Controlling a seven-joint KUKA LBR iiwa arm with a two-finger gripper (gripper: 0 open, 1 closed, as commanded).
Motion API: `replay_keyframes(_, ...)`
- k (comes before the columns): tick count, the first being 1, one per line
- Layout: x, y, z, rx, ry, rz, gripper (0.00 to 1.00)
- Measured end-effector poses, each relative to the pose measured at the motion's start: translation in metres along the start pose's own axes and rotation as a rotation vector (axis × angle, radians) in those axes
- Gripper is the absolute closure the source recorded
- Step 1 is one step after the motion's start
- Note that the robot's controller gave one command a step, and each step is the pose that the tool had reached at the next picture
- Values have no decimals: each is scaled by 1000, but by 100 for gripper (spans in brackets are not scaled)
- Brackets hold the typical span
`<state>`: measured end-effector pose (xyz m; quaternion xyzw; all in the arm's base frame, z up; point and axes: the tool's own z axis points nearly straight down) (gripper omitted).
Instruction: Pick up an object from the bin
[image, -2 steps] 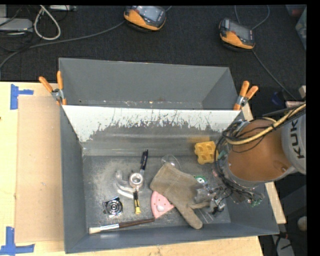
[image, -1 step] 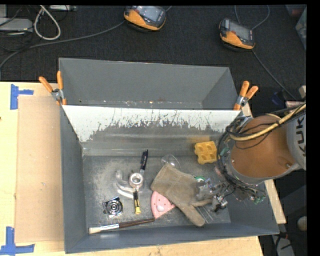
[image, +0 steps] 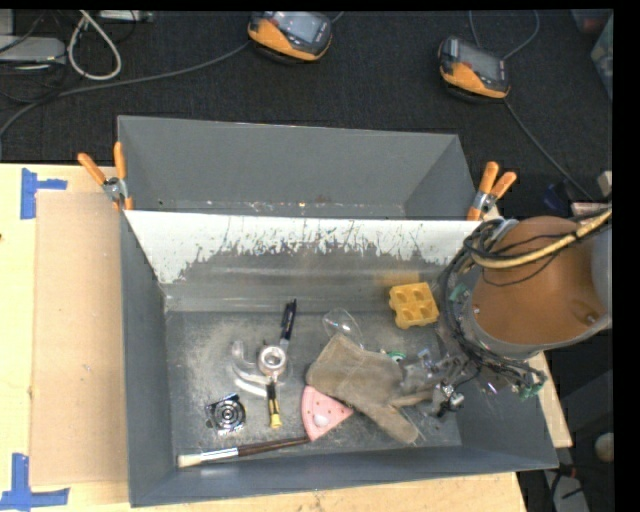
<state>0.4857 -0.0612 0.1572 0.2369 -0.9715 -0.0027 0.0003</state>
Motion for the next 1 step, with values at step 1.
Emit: replay_keyframes(1,-1,0,-13,0,-1,2,100)
